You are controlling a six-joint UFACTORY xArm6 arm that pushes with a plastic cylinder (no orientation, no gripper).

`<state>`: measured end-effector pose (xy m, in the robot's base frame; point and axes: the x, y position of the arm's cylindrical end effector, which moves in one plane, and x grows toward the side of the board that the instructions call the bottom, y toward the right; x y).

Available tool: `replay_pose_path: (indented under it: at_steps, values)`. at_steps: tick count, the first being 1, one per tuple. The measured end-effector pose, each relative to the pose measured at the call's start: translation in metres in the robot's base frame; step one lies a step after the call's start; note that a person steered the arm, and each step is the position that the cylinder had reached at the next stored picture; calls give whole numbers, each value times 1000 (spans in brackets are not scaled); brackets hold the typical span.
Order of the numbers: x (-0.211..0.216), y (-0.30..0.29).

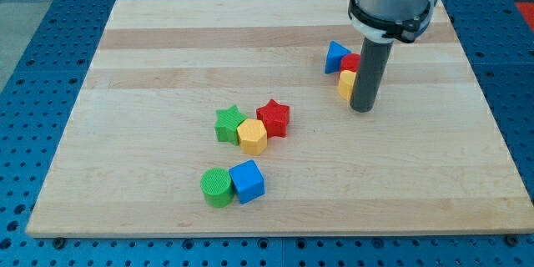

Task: Push the red star to the left of the triangle

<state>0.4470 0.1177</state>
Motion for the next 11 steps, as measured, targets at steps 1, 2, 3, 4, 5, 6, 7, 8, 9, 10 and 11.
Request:
replay_pose_path:
  at_steps: [1, 2, 3, 4, 5, 6, 7, 8, 9, 10, 11]
  values:
    - [10, 0]
    - [38, -9]
    - [63, -39]
    - [76, -74]
    - [76, -109]
    - [67, -128]
    - [48, -140]
    - [38, -140]
    - [23, -140]
    - [6, -140]
    - [-14, -140]
